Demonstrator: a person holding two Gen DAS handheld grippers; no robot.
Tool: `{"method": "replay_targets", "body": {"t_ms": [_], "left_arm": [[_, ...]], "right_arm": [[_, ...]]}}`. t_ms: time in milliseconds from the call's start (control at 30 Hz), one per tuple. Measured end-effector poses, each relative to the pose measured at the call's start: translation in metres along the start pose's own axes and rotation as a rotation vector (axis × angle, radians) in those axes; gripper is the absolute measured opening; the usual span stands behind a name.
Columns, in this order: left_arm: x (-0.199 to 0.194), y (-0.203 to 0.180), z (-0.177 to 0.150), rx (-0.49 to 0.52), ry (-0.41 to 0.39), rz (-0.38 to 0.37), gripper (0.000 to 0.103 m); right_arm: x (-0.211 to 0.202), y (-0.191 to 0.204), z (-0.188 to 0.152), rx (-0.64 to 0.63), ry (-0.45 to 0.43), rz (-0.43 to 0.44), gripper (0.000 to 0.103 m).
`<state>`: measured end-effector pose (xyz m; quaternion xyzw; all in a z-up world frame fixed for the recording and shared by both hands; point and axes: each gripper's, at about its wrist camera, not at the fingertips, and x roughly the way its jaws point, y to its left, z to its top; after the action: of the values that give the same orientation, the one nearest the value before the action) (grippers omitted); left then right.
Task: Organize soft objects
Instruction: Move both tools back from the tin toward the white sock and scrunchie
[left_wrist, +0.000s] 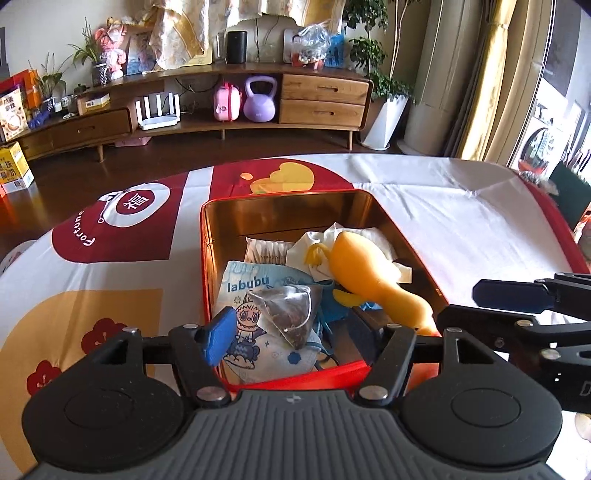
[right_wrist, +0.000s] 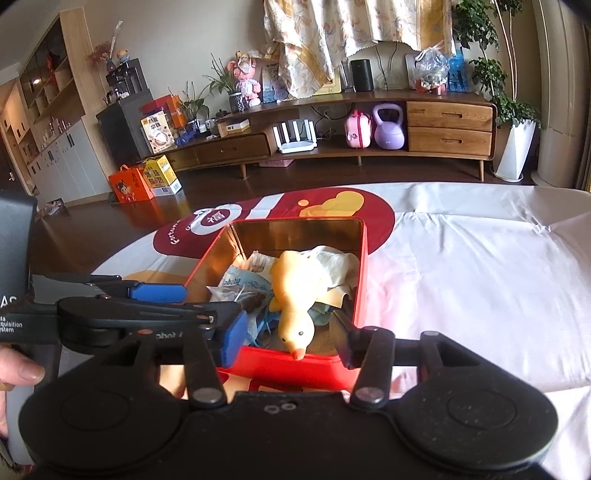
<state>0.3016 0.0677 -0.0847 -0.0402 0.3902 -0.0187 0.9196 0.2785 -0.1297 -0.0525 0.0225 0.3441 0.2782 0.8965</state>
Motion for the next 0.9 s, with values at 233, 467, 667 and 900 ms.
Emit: {"method": "replay_targets", "body": {"t_ms": [233,467,667,900], "left_arm": [[-0.031,-0.003,-0.005,-0.003,-0.033,0.002,0.066],[-0.068,-0.008,-0.014,-0.011,-0.072,-0.018,0.070],[-0.094,-0.016,-0.026,-0.013,-0.091,-0.051,0.076],[-0.109,-0.022,-0.048,-0.034,-0.083,-0.094,0.079]], "right_arm": [[-0.031,0.005,-0.002,-0.004,-0.037,0.009,0.062],[-0.062,0.010,-0.009,-0.017,-0.062,0.012,0.071],[-0.076,0.012,-0.017,-0.024,-0.071,0.007,0.082],[-0.097,0.008,-0.035,-0.009,-0.087,-0.008,0.093]]}}
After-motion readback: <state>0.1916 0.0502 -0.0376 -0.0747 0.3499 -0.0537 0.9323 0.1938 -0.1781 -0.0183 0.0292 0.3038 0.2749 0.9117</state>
